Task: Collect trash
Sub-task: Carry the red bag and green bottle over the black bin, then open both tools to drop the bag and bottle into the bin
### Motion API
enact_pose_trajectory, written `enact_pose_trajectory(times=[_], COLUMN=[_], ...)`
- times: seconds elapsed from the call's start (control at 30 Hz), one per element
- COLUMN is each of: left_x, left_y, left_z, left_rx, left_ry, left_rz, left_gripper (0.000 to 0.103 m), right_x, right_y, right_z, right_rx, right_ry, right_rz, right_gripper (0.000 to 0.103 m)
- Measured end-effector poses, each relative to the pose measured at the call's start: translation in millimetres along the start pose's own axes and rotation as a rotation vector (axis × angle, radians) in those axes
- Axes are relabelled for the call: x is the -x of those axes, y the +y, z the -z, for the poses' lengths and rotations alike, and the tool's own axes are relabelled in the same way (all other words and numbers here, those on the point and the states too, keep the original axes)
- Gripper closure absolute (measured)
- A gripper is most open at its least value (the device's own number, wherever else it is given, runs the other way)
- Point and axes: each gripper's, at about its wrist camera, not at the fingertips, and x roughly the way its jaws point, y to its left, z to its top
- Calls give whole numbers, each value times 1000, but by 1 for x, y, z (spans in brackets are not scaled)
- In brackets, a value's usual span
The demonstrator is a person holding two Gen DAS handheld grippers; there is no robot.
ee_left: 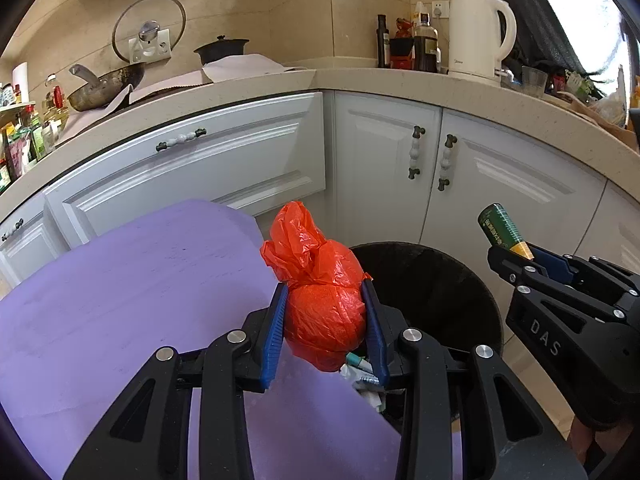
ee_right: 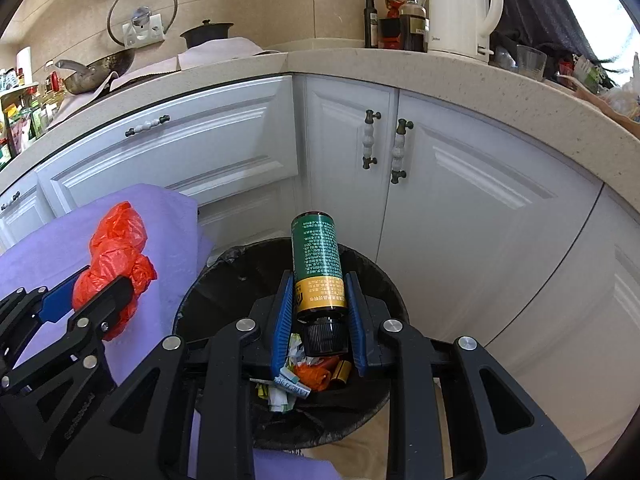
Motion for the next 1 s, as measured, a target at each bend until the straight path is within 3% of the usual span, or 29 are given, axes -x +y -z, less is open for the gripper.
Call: enact_pose_trajectory(times=[0.37, 0.43, 0.73, 0.93, 1.0], left_x=[-32, -37, -36, -27, -20], left_y=[-4, -4, -1, 3, 6], left_z=[-4, -4, -5, -3, -2], left_rx=[5, 17, 30, 27, 34], left_ry=[52, 71, 56, 49, 49], left_rz=[6, 12, -1, -7, -3], left_gripper=[63, 58, 35, 31, 30], right_x=[-36, -39, -33, -20, -12], right_y=[-12, -15, -13, -12, -12], right_z=[-4, -2, 4, 10, 13], right_rx=[-46, -60, -54, -58, -59], right_ry=[27, 33, 36, 36, 31], right_rz=[-8, -3, 13, 31, 42], right_gripper=[75, 68, 61, 58, 50])
